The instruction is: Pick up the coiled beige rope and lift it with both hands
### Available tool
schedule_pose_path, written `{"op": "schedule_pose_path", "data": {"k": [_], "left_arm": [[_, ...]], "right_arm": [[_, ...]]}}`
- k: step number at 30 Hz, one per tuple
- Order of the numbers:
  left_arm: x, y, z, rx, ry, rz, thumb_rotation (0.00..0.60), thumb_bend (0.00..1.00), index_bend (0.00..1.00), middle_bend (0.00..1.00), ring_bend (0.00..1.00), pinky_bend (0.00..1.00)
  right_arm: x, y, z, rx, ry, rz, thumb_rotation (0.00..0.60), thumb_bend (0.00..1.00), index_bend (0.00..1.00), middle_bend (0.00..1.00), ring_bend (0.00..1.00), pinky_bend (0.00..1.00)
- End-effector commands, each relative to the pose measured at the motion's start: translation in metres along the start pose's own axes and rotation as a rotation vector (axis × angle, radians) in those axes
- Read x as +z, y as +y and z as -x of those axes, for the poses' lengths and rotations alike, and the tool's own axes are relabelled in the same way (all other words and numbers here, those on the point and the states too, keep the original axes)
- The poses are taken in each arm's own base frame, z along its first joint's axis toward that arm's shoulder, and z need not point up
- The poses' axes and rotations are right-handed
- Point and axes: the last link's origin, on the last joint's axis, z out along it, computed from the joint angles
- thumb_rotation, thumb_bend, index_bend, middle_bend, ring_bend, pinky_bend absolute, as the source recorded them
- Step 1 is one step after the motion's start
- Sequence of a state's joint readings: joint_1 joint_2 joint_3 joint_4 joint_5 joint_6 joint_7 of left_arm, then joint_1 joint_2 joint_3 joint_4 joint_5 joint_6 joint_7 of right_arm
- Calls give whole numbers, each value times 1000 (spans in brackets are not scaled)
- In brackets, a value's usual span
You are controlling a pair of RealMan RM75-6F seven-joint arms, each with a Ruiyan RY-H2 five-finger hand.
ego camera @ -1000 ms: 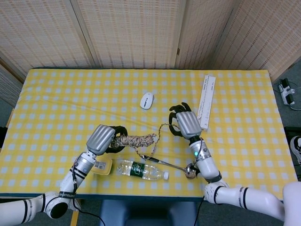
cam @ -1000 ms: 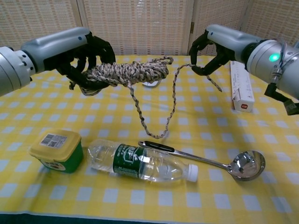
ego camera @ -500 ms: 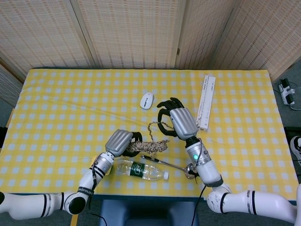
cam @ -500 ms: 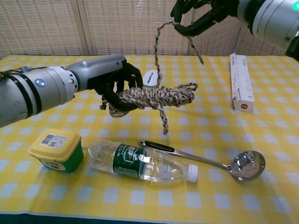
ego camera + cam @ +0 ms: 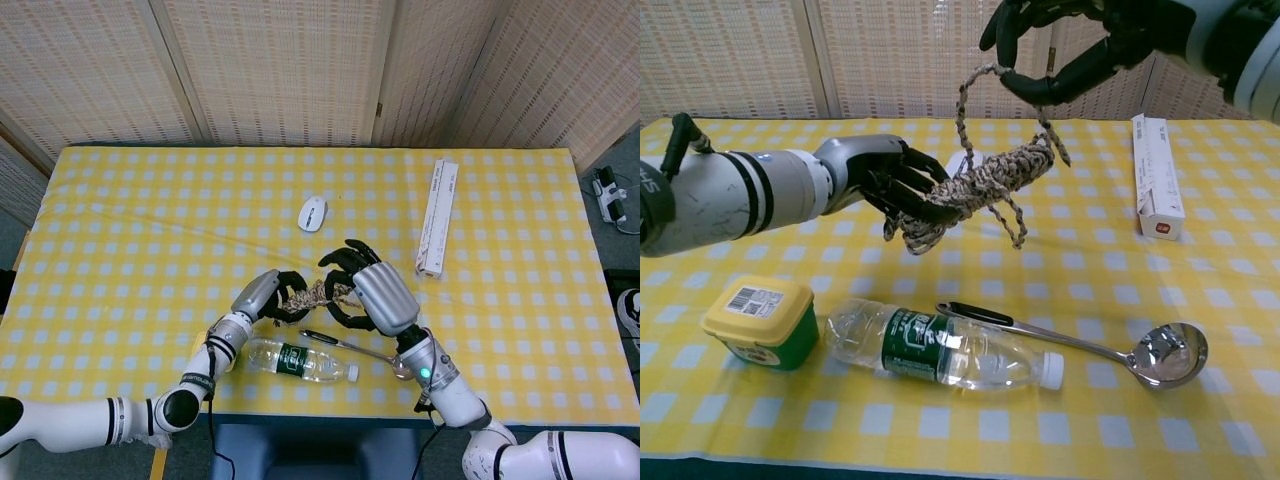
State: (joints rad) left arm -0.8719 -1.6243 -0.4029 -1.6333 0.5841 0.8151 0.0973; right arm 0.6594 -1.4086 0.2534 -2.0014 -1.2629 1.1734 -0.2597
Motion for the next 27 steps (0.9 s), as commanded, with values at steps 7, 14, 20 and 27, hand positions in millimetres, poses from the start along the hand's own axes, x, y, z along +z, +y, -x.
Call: {"op": "schedule_pose_path", "data": {"k": [7, 14, 20, 27], "left_arm": [[-6, -8, -51, -364, 108, -25, 600, 550, 669, 680, 659, 739], [-27, -3, -88, -508, 144, 52, 600, 552, 668, 680, 657, 739], [-47, 1, -99, -495, 123, 115, 600, 552, 668, 680, 655, 739], [-65, 6, -97, -456, 88, 180, 600, 552, 668, 680, 653, 738]], "right_arm": [[-40, 34, 3, 4, -11, 53, 600, 583, 671, 318, 229, 114], [-42, 70, 13, -6, -58, 159, 600, 585, 672, 349, 264, 117], [-30, 90, 19, 2, -78, 233, 600, 588, 672, 374, 287, 122], [-13, 113, 18, 12, -67, 328, 600, 603, 672, 375, 290, 124]]}}
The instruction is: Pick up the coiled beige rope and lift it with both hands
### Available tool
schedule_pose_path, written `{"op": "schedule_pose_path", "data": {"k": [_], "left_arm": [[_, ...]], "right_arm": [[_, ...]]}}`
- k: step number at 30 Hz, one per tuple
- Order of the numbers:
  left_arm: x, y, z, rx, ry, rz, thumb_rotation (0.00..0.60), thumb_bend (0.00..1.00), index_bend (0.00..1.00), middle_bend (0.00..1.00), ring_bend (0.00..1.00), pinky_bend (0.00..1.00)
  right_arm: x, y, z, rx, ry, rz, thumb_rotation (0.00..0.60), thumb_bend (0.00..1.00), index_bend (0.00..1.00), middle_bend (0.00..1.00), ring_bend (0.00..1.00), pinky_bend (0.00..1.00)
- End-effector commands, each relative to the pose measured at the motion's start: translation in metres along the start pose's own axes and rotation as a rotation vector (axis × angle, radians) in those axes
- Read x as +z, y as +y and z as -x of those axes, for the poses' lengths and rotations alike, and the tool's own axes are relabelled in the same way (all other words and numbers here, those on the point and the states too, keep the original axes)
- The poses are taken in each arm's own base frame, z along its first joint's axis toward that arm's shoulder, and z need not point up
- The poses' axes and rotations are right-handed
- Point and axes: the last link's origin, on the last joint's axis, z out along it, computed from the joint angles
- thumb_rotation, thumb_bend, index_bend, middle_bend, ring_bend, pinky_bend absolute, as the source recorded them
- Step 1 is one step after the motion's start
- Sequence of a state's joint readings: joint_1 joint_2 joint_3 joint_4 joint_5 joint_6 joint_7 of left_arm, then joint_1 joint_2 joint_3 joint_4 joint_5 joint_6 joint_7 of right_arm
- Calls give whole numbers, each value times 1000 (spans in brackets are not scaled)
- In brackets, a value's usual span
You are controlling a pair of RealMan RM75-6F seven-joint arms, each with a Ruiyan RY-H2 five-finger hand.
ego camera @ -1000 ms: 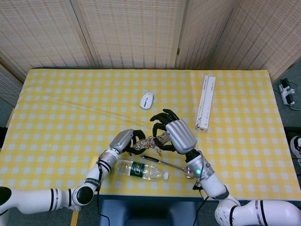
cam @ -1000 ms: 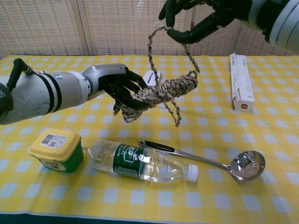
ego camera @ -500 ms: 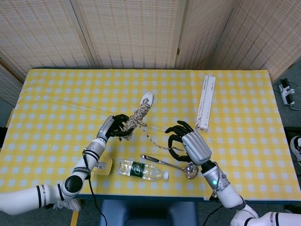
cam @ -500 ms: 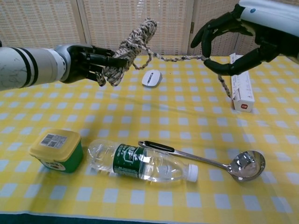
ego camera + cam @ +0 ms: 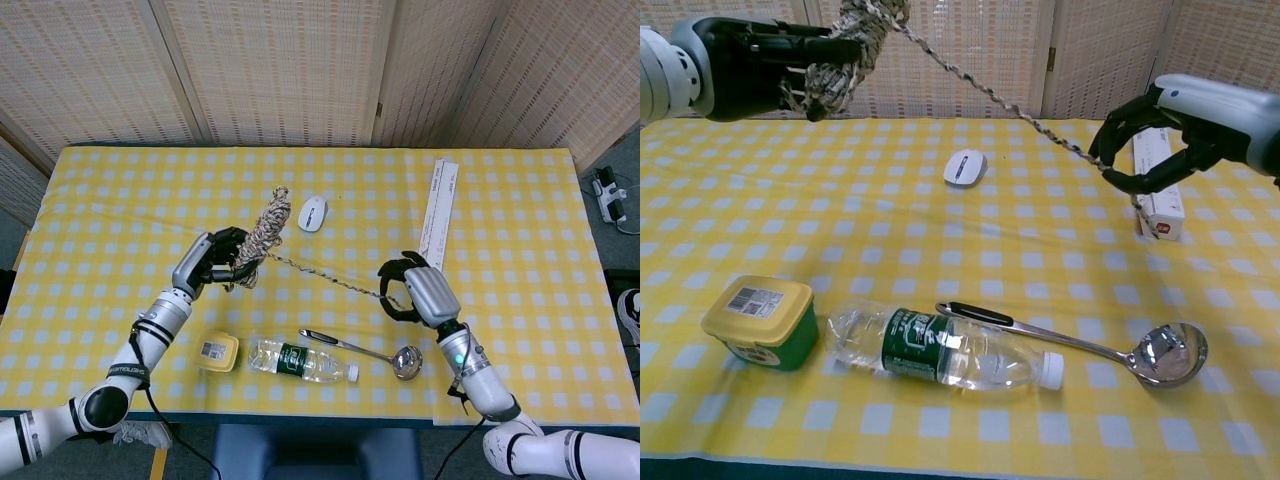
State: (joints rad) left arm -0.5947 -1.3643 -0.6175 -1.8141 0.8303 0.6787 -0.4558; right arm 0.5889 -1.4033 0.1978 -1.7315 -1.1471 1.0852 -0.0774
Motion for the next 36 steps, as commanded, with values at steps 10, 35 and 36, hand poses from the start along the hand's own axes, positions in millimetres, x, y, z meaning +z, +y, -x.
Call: {"op": "schedule_pose_path", "data": {"k": [10, 35, 36], "left_arm": [[-23, 0, 22, 206, -203, 71, 600, 552, 669, 680, 647, 738], [-9, -24, 94, 758, -339, 102, 600, 552, 671, 683, 648, 730], [-7, -25, 96, 764, -333, 93, 600, 552, 671, 683, 648, 730]], "right_arm": [[39, 4, -6, 105, 42, 85, 600, 604, 672, 380, 319, 172], [41, -108, -9, 186, 44, -154, 600, 620, 672, 441, 387, 265], [39, -110, -9, 184, 44, -161, 600, 620, 672, 443, 389, 270]]}}
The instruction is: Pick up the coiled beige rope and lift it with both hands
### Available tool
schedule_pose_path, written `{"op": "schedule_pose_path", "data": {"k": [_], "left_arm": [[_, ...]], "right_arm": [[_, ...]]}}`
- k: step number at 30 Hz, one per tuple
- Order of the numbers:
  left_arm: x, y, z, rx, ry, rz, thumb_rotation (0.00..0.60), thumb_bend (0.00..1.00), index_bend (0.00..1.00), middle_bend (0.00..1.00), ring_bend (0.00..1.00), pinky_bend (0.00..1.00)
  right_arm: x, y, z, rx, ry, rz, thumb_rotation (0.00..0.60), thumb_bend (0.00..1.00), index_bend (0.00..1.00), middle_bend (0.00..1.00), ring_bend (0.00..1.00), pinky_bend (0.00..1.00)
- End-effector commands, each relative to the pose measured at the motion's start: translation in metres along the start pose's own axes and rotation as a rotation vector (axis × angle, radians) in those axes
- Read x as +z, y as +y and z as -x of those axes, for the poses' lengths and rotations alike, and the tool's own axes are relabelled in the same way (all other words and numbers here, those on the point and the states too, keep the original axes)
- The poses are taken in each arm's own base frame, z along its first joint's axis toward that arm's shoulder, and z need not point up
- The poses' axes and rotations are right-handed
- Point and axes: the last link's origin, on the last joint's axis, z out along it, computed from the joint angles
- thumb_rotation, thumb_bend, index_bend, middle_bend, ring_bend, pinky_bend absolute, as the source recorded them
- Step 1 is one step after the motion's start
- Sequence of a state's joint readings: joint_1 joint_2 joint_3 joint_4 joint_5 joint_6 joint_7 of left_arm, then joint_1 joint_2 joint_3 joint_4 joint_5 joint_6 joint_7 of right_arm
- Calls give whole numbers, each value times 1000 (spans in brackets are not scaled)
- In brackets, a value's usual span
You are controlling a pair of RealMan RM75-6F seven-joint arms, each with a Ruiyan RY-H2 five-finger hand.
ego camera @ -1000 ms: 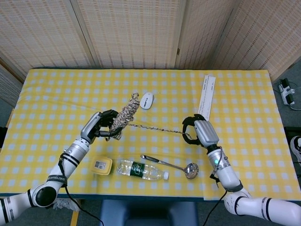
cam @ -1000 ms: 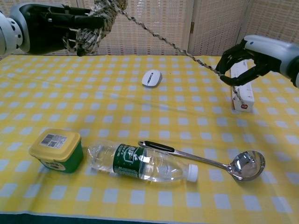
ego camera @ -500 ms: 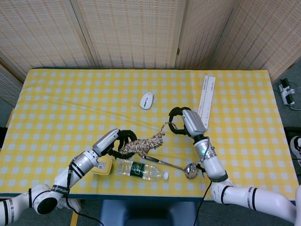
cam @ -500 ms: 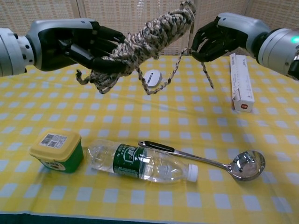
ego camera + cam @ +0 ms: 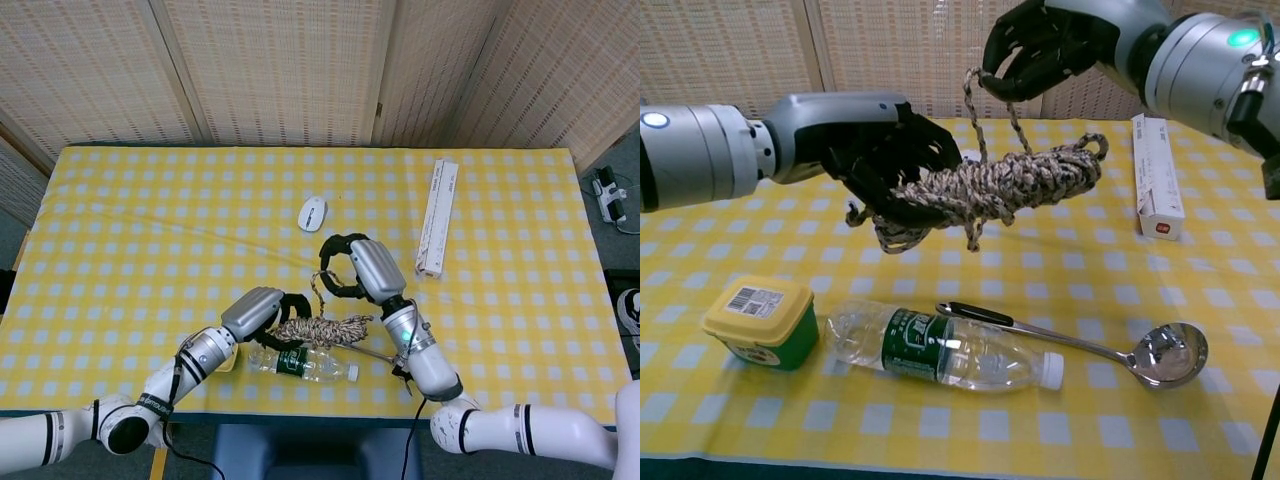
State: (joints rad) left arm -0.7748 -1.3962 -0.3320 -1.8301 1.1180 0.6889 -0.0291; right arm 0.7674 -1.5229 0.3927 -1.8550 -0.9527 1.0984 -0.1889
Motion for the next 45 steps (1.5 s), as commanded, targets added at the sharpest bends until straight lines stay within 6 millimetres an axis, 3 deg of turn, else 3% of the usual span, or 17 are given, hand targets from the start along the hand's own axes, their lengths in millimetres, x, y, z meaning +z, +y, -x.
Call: {"op": "schedule_pose_path", "data": {"k": [1, 14, 17, 22, 32, 38, 45], "left_arm": [[11, 5, 11, 25, -7, -36, 600, 552, 671, 683, 648, 730], [31, -8, 9, -106, 44, -243, 600, 552, 671, 683, 656, 730], [34, -21, -4, -244, 116, -325, 600, 553, 671, 684, 659, 731], [33, -36, -21, -327, 211, -385, 600, 556, 672, 685, 661, 732], [13, -49, -51, -495, 318, -375, 600, 557, 671, 688, 666, 734], [-6, -43, -73, -570, 348, -295, 600, 557, 671, 688, 666, 734], [-28, -31, -81, -587, 314, -204, 600, 557, 671, 688, 664, 734]], "right_arm": [[-7, -8, 1, -11, -3, -28, 600, 620, 672, 444, 390, 274], [-31, -23, 9, -62, -47, -85, 600, 618, 671, 449, 393, 303], [-38, -25, 17, -90, -80, -94, 600, 619, 672, 449, 392, 305], [-44, -25, 22, -95, -96, -93, 600, 619, 672, 450, 401, 320], [-52, -12, 22, -112, -89, -77, 600, 619, 672, 455, 411, 332], [-47, 6, 21, -85, -73, -33, 600, 619, 672, 455, 410, 332], [-35, 20, 12, -45, -15, -4, 600, 619, 671, 448, 410, 332]]}}
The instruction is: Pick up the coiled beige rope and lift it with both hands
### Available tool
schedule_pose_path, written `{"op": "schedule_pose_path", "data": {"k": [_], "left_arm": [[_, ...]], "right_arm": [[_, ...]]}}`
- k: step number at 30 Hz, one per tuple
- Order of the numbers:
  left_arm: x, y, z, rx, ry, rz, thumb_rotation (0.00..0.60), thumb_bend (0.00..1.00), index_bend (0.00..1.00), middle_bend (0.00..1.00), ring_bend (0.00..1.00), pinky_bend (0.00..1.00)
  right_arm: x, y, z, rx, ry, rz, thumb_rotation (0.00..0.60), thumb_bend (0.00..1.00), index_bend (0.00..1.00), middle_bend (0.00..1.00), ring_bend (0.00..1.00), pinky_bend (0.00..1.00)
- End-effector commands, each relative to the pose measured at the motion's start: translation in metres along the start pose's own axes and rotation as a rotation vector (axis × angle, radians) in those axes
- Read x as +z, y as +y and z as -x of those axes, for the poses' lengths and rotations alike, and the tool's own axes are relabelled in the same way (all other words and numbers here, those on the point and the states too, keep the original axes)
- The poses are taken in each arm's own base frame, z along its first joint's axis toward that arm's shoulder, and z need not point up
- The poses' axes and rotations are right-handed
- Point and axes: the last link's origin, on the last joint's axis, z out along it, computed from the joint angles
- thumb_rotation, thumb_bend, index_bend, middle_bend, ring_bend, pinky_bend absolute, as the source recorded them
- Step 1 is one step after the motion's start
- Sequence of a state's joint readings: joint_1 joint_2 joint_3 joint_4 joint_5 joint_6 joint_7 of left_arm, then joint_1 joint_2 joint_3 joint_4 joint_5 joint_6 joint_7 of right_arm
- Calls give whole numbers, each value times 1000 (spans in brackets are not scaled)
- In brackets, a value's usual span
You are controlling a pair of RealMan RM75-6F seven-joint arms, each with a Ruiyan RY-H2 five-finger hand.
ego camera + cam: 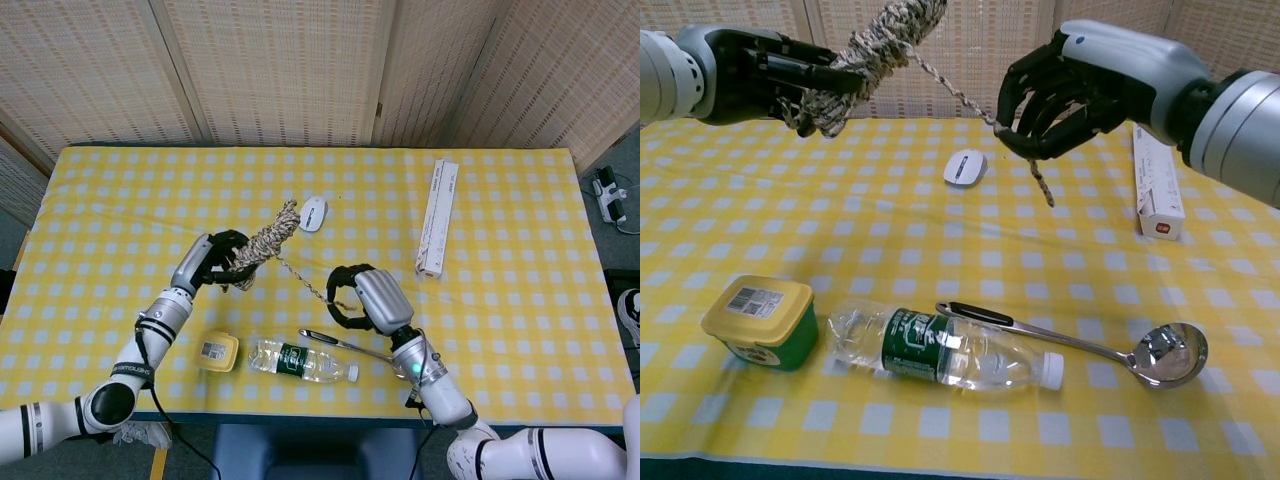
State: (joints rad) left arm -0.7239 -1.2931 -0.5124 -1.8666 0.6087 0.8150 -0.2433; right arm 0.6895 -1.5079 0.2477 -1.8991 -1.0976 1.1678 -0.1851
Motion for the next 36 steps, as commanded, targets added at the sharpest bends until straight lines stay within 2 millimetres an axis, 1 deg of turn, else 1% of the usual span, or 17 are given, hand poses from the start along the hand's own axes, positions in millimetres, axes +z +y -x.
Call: {"op": "schedule_pose_path", "data": {"k": [1, 4, 7, 8, 9, 10, 11, 12, 13, 14, 15, 18, 22, 26, 29, 32, 36], "left_arm": [[-15, 5, -4, 0, -45, 34, 600, 557, 671, 688, 663, 734], [-24, 8, -3, 2, -75, 57, 600, 557, 671, 688, 663, 734], [-30, 9, -2, 16, -104, 72, 600, 557, 672, 688, 663, 734], [-32, 9, -1, 25, -115, 76, 600, 557, 671, 688, 663, 734], [-34, 9, 1, 36, -131, 80, 600, 557, 672, 688, 662, 734], [-35, 9, 2, 44, -142, 83, 600, 557, 671, 688, 661, 734], [-37, 9, 3, 56, -155, 87, 600, 557, 671, 688, 661, 734], [-38, 9, 4, 66, -163, 89, 600, 557, 671, 688, 661, 734], [-39, 9, 5, 77, -171, 91, 600, 557, 671, 688, 660, 734], [-40, 8, 5, 87, -178, 93, 600, 557, 671, 688, 660, 734], [-40, 8, 6, 97, -183, 95, 600, 557, 671, 688, 660, 734], [-41, 6, 5, 115, -186, 96, 600, 557, 671, 688, 660, 734], [-40, 4, 2, 114, -179, 92, 600, 557, 671, 688, 660, 734], [-38, 2, -2, 91, -161, 92, 600, 557, 671, 688, 660, 734], [-36, 2, -5, 73, -145, 93, 600, 557, 671, 688, 660, 734], [-35, 1, -8, 75, -136, 90, 600, 557, 671, 688, 660, 734], [-33, -2, -13, 93, -125, 80, 600, 556, 671, 688, 660, 734]], "right_arm": [[5, 6, -4, 23, 26, 11, 600, 619, 669, 447, 411, 332], [10, 11, -10, 32, 53, 16, 600, 620, 636, 447, 407, 332], [13, 14, -14, 40, 88, 16, 600, 619, 551, 442, 389, 332], [14, 15, -16, 44, 96, 15, 600, 619, 501, 430, 377, 332], [15, 16, -18, 48, 106, 13, 600, 619, 420, 404, 355, 329], [15, 17, -19, 50, 113, 12, 600, 619, 366, 382, 338, 325], [15, 18, -21, 53, 122, 11, 600, 620, 276, 340, 306, 313], [14, 19, -22, 54, 126, 9, 600, 617, 163, 277, 256, 288], [13, 20, -24, 55, 132, 6, 600, 612, 105, 240, 229, 271], [12, 21, -26, 56, 139, 2, 600, 600, 33, 178, 182, 243], [10, 22, -28, 54, 147, -4, 600, 590, 5, 133, 151, 221], [0, 29, -37, 22, 171, -11, 600, 585, 0, 77, 110, 189], [-21, 44, -51, -51, 206, 8, 600, 586, 0, 74, 104, 177], [-47, 64, -63, -119, 215, 51, 600, 586, 0, 69, 94, 168], [-72, 82, -72, -185, 222, 99, 600, 585, 0, 59, 77, 155], [-91, 95, -78, -216, 225, 134, 600, 585, 0, 52, 69, 148], [-124, 111, -86, -273, 226, 176, 600, 586, 0, 69, 99, 154]]}}
